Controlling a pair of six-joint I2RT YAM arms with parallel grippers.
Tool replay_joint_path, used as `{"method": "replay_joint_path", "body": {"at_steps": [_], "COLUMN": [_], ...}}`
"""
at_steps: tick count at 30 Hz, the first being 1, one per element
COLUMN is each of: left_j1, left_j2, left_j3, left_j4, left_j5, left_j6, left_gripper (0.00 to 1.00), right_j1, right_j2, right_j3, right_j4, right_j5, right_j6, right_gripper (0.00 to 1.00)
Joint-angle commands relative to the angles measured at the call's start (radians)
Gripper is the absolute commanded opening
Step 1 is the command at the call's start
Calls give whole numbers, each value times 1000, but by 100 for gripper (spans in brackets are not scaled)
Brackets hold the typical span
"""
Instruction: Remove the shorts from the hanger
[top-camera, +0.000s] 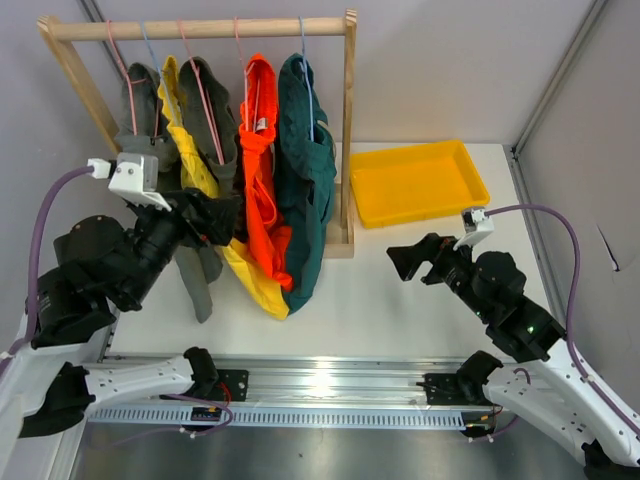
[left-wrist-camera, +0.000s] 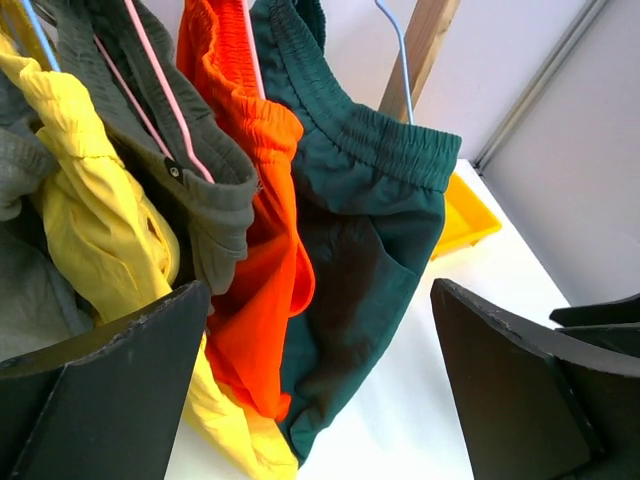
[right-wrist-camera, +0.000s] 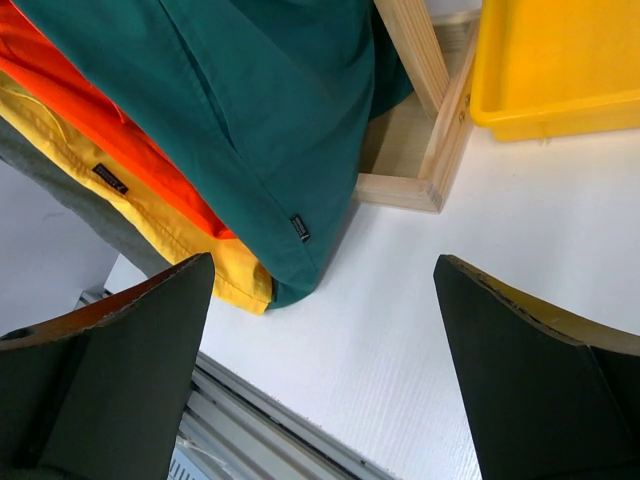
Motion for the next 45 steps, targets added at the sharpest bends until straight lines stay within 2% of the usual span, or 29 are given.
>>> {"method": "replay_joint_path", "body": {"at_steps": [1,3,4,5,8,12,14,17,22,23,24,26,27,30,31,33,34,38,40,41,45], "left_j1": [-3,-3,-3,-3,-3,-3,-3,-1,29,57,136,242,340,472,482,525,543,699,749,811,939], "left_j2": [4,-80,-108,-134,-144,-23,92,252,340,337,337,343,352,386,381,364,363,344,355,364,410], "left_j3": [8,-106,-174,-205,-238,-106,-15,187,319,372,394,460,532,594,576,536,528,468,462,448,462], "left_j4": [35,175,224,296,280,175,147,110,102,90,69,-5,-34,-105,-94,-64,-70,-57,-44,-36,-24], "left_j5": [131,273,288,258,166,140,118,43,-158,-156,-146,-66,-51,-17,-27,-44,-58,70,88,106,250], "left_j6": [47,129,125,130,125,136,160,199,277,277,276,254,236,259,272,277,277,239,231,227,165], "left_gripper": [99,99,99,100,99,98,91,84,80,80,79,74,73,76,79,96,99,99,99,99,99], "right_j1": [2,1,1,1,1,1,1,1,2,2,2,2,1,1,1,1,1,1,2,1,2], "right_j2": [-8,-18,-21,-24,-28,-44,-58,-64,-91,-99,-117,-136,-154,-179,-188,-193,-194,-199,-205,-209,-232], "right_j3": [-5,-11,-13,-17,-34,-66,-80,-97,-91,-91,-94,-108,-114,-143,-149,-160,-163,-183,-191,-203,-223], "right_j4": [-6,-21,-26,-28,-14,-11,-11,-17,-64,-86,-94,-100,-97,-80,-69,-63,-63,-63,-61,-61,-68], "right_j5": [13,21,22,24,4,-1,9,12,1,6,7,-4,-5,-40,-51,-76,-79,-112,-128,-135,-211], "right_j6": [14,10,10,8,1,17,39,56,60,60,59,53,51,39,37,31,31,31,28,28,13], "right_gripper": [99,99,99,99,99,99,99,99,99,99,99,99,99,99,99,99,99,99,99,99,99]}}
